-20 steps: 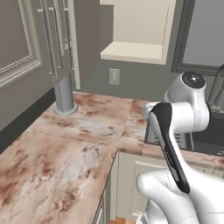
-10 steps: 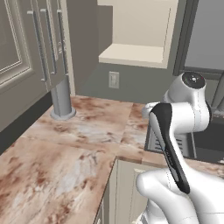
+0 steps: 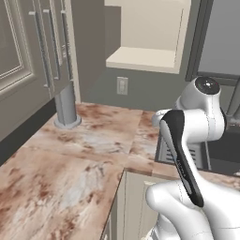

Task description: Pick up the dish brush and sponge from the sink, and place them back in the cabinet, and close the cabinet door.

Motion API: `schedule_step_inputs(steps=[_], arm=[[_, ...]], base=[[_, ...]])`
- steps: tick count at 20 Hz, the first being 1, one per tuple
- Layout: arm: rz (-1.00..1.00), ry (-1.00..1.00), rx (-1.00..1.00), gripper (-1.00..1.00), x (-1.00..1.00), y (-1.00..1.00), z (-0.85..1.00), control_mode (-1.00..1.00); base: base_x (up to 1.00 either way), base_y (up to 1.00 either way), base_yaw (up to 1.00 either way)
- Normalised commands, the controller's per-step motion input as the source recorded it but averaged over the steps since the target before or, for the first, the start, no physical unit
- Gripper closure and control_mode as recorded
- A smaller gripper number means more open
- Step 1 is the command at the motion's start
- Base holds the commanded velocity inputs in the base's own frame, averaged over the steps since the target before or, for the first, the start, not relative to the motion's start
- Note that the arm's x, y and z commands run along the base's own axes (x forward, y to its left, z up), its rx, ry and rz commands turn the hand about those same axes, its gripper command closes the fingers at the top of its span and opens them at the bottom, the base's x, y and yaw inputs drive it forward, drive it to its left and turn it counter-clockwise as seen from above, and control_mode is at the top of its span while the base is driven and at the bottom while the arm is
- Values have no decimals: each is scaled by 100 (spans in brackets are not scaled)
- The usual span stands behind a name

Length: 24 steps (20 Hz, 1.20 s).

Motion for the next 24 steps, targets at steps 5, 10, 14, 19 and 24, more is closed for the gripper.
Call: schedule_step_inputs(steps=[5, 10, 14, 19, 24], arm=[[0, 0, 0, 100, 0, 0, 0, 100], [0, 0, 0, 100, 0, 0, 0, 100], [0, 0, 0, 100, 0, 0, 0, 100], [0, 0, 0, 100, 0, 0, 0, 100], [0, 0, 0, 100, 0, 0, 0, 100]], base=[[39, 0, 15], [41, 0, 13], [12, 1, 8], [0, 0, 0], [0, 0, 0]])
